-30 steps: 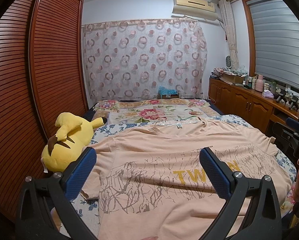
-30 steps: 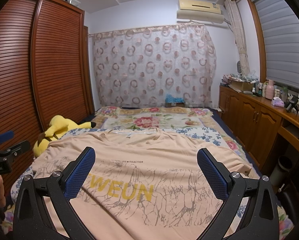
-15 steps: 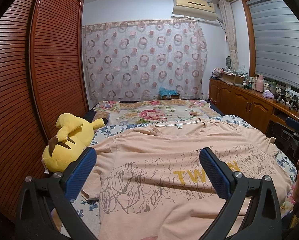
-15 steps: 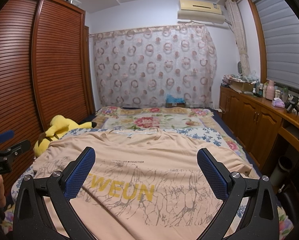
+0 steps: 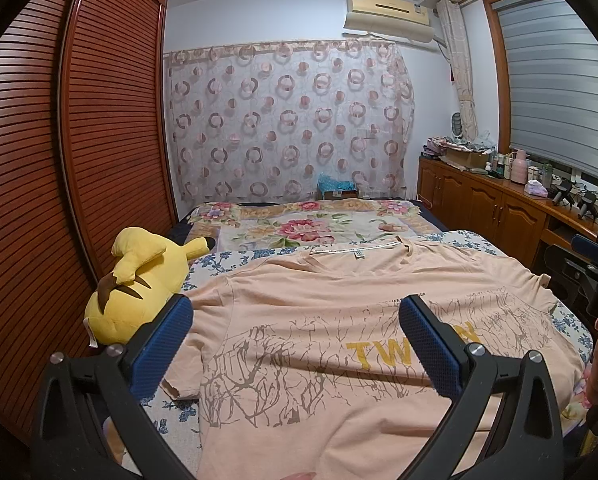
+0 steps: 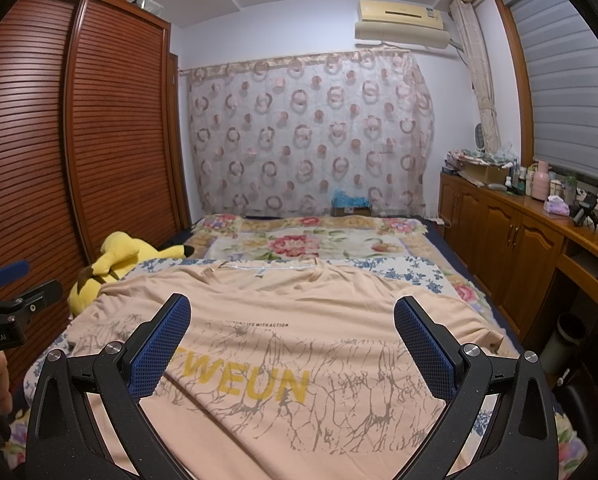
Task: Fold small clothes
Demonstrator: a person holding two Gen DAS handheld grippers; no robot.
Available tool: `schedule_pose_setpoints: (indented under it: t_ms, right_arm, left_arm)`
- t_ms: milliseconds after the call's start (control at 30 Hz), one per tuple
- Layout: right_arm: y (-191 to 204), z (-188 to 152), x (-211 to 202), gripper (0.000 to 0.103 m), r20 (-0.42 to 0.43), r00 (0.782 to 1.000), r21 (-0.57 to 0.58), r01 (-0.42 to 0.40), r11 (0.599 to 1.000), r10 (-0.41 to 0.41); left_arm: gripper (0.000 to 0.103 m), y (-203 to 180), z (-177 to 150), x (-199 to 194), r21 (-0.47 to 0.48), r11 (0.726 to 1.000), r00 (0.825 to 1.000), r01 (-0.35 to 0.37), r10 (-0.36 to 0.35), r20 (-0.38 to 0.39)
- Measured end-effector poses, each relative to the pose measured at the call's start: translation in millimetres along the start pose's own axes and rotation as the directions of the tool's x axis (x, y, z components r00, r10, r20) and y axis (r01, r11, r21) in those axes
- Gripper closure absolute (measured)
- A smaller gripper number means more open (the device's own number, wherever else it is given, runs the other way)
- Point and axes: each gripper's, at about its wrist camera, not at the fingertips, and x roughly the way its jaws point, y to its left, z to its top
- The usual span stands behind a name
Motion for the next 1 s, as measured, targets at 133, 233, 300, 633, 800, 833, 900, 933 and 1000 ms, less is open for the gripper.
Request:
schedule_pose_setpoints:
  t_ms: [133, 233, 300, 633, 800, 833, 900, 933, 1000]
  right_arm:
    - [-1.0, -1.2, 0.4, 0.000, 0.000, 1.000, 0.001, 0.000, 1.000, 0.000]
    - [-2.6, -3.6, 1.8, 0.000, -0.001, 1.000, 0.001, -0.001, 1.000, 0.001]
    - [-3.3, -5.1, 2.3, 0.000, -0.009, 1.000, 0.000, -0.006, 1.000, 0.006]
    - [11.0, -11.6, 16.5, 0.000, -0.056, 0.997, -0.005, -0.056, 0.998, 0.055]
    - [20.2, -17.5, 30.4, 0.000, -0.082, 0.993, -0.020, -0.083, 0.996, 0.081]
    - [21.9, -18.7, 32.5, 0.000, -0.085, 0.993, -0.024, -0.088, 0.996, 0.086]
    - [25.7, -20.7, 37.4, 0.000, -0.094, 0.991, -0.035, -0.100, 0.994, 0.096]
    - [27.5, -21.4, 38.7, 0.000, -0.099, 0.990, -0.040, -0.106, 0.994, 0.101]
    - [32.6, -23.1, 44.0, 0.000, -0.110, 0.987, -0.052, -0.124, 0.991, 0.118]
  left_arm:
    - [0.000, 6.5, 9.3, -5.2, -0.003, 1.000, 1.000, -0.003, 0.003, -0.004]
    - [0.000, 11.4, 10.8, -3.1, -0.005, 1.000, 1.000, -0.004, 0.004, -0.016]
    - [0.000, 14.8, 10.0, -0.2, -0.006, 1.000, 1.000, -0.007, 0.007, -0.027]
    - [0.000, 37.5, -14.6, 24.9, -0.029, 0.999, 0.994, -0.044, 0.041, -0.101]
    - [0.000, 52.1, -26.3, 37.6, -0.031, 0.997, 0.988, -0.064, 0.059, -0.142]
    - [0.000, 56.3, -29.5, 40.5, -0.030, 0.997, 0.986, -0.070, 0.065, -0.152]
    - [0.000, 62.7, -33.9, 43.8, -0.028, 0.997, 0.983, -0.078, 0.072, -0.166]
    - [0.000, 67.6, -36.6, 46.7, -0.028, 0.996, 0.981, -0.081, 0.075, -0.177]
    - [0.000, 76.7, -41.1, 51.6, -0.028, 0.996, 0.977, -0.083, 0.076, -0.197]
